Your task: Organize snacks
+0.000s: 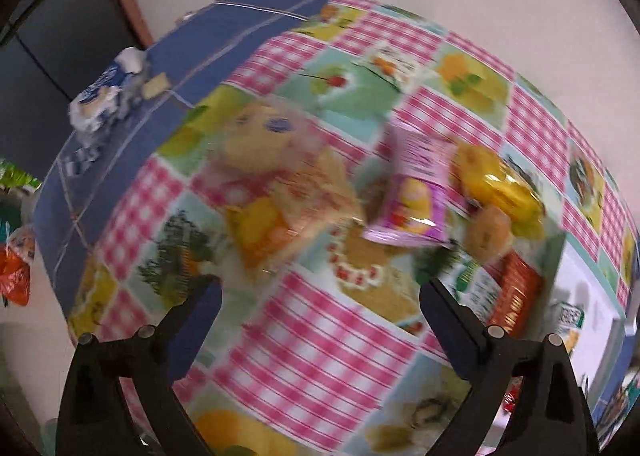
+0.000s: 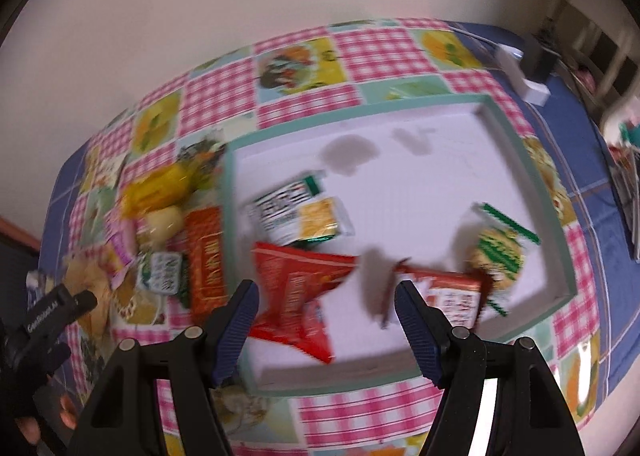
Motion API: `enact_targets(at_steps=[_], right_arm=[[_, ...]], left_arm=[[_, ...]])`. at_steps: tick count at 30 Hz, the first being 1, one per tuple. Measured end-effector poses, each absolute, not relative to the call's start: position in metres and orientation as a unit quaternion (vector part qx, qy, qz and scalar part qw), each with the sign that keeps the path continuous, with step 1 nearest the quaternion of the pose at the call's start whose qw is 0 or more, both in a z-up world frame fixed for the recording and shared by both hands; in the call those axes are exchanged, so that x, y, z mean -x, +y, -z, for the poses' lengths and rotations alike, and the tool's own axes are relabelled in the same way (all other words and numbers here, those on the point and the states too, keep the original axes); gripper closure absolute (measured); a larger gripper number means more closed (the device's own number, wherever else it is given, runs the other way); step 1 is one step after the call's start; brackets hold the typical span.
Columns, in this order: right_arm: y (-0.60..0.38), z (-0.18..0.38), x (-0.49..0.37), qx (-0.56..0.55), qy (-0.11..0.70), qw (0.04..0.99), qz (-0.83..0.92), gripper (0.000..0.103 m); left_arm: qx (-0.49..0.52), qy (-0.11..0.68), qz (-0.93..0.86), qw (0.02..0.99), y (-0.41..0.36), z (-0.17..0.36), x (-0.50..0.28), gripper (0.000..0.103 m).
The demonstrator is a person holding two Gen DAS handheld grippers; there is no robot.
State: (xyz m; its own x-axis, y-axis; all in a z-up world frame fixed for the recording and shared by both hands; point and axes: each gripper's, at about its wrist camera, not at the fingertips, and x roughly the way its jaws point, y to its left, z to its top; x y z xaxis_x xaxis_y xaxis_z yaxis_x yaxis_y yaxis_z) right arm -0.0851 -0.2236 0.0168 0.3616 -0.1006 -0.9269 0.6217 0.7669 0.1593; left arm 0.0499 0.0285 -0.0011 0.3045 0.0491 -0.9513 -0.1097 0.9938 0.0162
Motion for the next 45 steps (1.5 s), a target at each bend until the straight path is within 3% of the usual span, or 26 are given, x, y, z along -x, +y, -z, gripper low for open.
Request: enact_targets(at_steps=[3, 8, 23, 45], right_arm=[[-0.204, -0.017, 0.075, -0.241, 0.519, 0.794, 0.205, 0.025], [-0.176, -0.018, 0.06, -0.236, 0.508, 0.814, 0.153, 0.0], [-0.155, -0.005, 0.037, -0.223, 0.516, 0.818, 0.125, 0.0], [-0.131, 0.015, -0.015, -0.182, 0.528, 0.824, 0.093, 0.0]], left_arm=[[0.026, 0.577, -0.061, 0.814, 0.043, -0.004, -0.049, 0.004], [0.037, 0.563, -0.067, 0.823, 0.06, -0.009, -0.05, 0.002], [0.113, 0.563, -0.074, 0.815, 0.106, -0.004, -0.06, 0.002], [0.203, 0.621, -0.023, 0.757, 0.092, 0.052, -0.113, 0.002]])
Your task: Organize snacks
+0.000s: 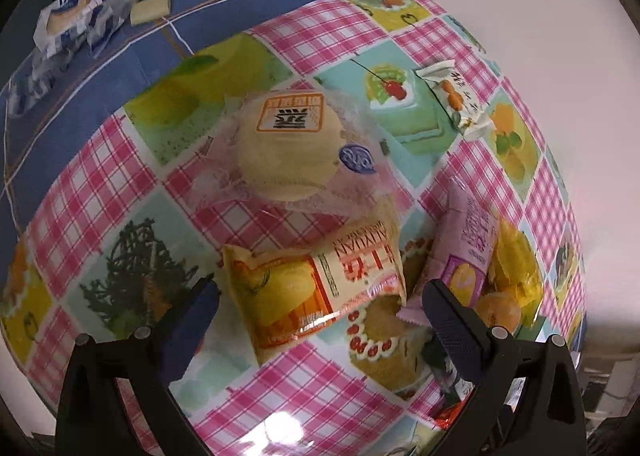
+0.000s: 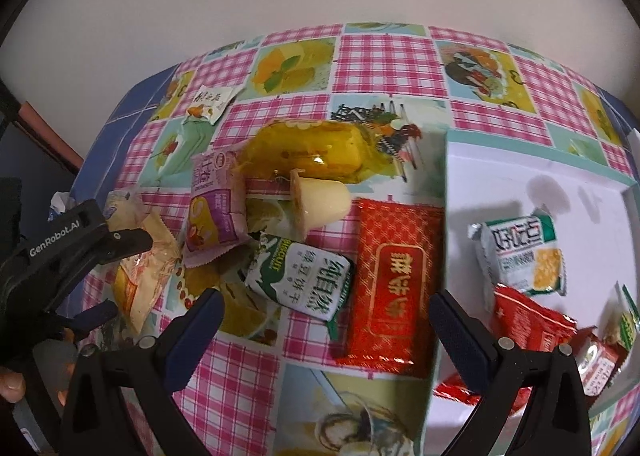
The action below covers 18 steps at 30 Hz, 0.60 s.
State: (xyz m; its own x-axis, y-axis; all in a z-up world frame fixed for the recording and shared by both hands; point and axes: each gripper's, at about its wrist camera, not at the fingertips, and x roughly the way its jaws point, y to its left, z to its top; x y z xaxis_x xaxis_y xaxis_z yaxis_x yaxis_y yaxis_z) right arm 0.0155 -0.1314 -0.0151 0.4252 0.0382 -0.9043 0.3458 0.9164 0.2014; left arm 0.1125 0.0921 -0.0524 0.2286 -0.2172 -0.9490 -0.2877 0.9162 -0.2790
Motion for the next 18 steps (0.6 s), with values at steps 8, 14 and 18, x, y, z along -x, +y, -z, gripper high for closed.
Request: enact_targets(at_steps=[8, 14, 18], right_arm=[[-0.125, 0.031, -0.032, -0.185, 0.543, 0.813, 0.096, 0.012], [-0.123, 0.038, -0.041, -0.186, 0.548, 0.809, 0.098, 0.015], [-0.12, 0.04, -0.046, -0.182, 0.548, 0.81, 0.102, 0.015]], left_arm=[[0.203, 0.619, -0.021, 0.759, 0.09, 0.057, -0.125, 0.002], [0.193, 0.62, -0.022, 0.76, 0.083, 0.066, -0.137, 0.002], [0.189, 0.623, -0.023, 0.758, 0.081, 0.072, -0.14, 0.002]])
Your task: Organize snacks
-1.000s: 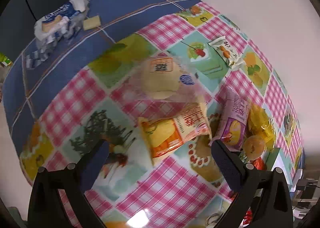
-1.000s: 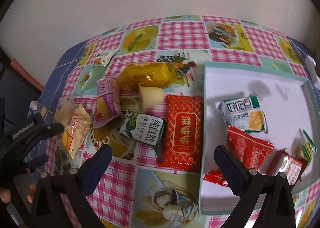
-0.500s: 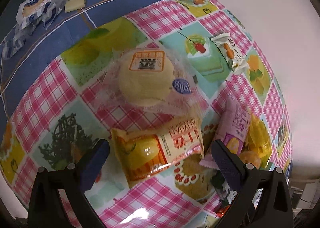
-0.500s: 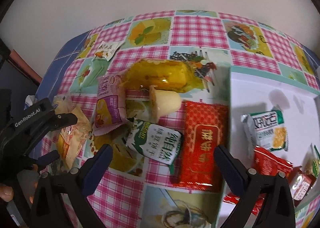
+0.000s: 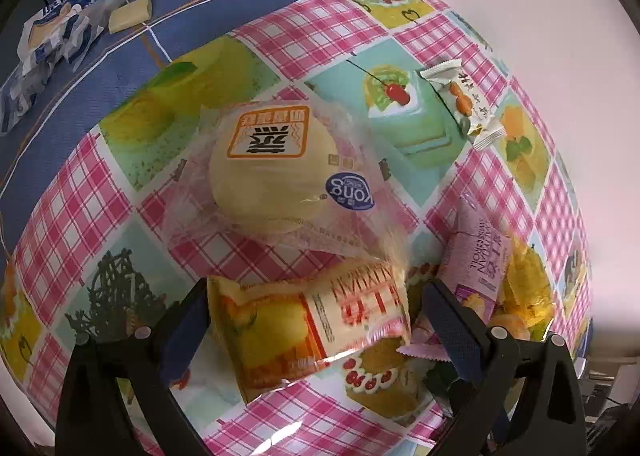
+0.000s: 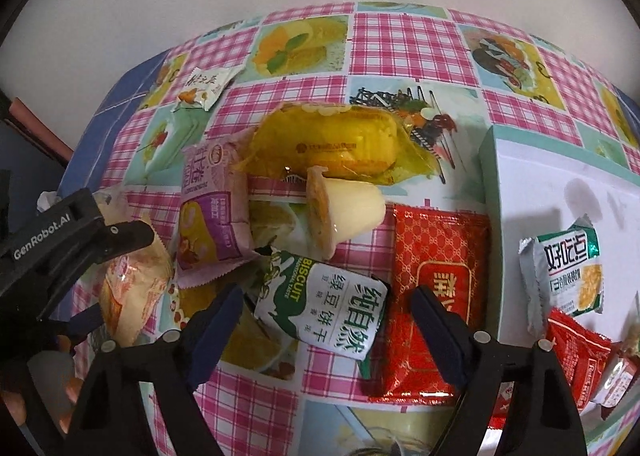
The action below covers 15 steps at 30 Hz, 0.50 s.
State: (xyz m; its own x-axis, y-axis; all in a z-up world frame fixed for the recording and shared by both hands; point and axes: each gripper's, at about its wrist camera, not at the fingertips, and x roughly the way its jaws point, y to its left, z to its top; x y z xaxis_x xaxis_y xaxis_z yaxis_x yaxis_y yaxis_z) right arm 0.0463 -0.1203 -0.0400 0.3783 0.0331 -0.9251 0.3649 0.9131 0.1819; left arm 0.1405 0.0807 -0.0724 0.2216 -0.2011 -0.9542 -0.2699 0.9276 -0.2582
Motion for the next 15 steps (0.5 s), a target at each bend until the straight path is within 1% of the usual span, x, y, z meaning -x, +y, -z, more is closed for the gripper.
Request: enact_targets(at_steps=[3, 8, 10, 11, 13, 15], right_arm=[[-0.119, 0.041, -0.05, -0.173, 0.549, 0.81, 0.109, 0.021], [-0.114, 0.043, -0.054, -0.151, 0.55, 0.813, 0.117, 0.022], [-0.11, 0.045, -0.056, -0.143, 0.552, 0.813, 0.115, 0.03], [-0.109, 0.046, -0.057, -0.14, 0.552, 0.814, 0.116, 0.03], [-0.109, 0.045, -0.056, -0.139, 0.552, 0.814, 0.116, 0.032], [-0.11, 0.045, -0.055, -0.143, 0.552, 0.813, 0.113, 0.032]], left_arm=[[0.182, 0.623, -0.028, 0.76, 0.079, 0.075, -0.144, 0.002], [0.163, 0.627, -0.036, 0.761, 0.075, 0.079, -0.149, 0.005], [0.153, 0.628, -0.038, 0.762, 0.072, 0.079, -0.151, 0.006], [0.151, 0.629, -0.038, 0.762, 0.07, 0.08, -0.152, 0.006], [0.145, 0.63, -0.04, 0.762, 0.066, 0.08, -0.154, 0.012], [0.141, 0.63, -0.038, 0.763, 0.063, 0.079, -0.152, 0.016]])
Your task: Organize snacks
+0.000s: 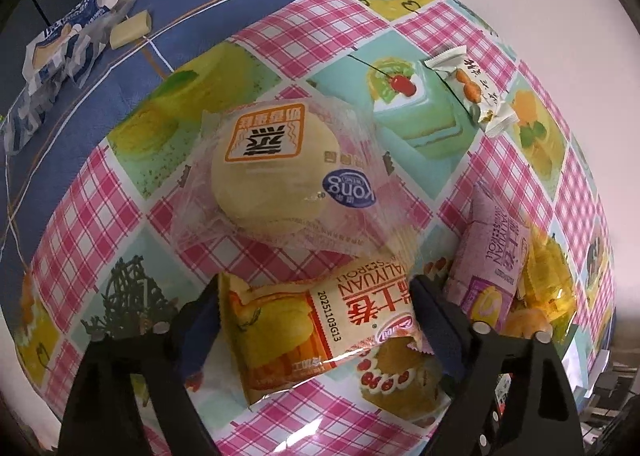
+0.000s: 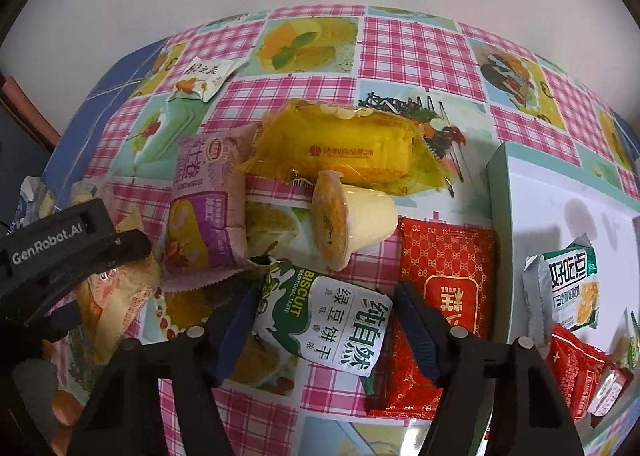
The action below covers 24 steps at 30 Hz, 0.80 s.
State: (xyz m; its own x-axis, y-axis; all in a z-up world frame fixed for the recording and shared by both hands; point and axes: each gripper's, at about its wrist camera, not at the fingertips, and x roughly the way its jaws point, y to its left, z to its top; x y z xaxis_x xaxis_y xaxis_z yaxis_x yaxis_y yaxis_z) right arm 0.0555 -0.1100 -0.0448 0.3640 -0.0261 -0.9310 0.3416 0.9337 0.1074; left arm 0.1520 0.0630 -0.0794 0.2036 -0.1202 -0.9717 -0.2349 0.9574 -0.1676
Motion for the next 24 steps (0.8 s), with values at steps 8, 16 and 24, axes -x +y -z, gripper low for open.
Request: enact_targets(at_steps=[8, 16, 24], right_arm=[[-0.102, 0.042, -0.047, -0.13, 0.558, 0.813, 0.106, 0.033], [-0.098, 0.039, -0.038, -0.129, 0.567, 0.807, 0.099, 0.035], [-0.101, 0.025, -0.022, -0.142, 0.557, 0.813, 0.095, 0.036]], left_arm=[[0.11, 0.633, -0.035, 0.765, 0.046, 0.077, -0.144, 0.022], [0.127, 0.646, -0.02, 0.752, 0.045, 0.08, -0.128, 0.027], [0.144, 0.636, -0.015, 0.758, 0.059, 0.068, -0.107, 0.03]])
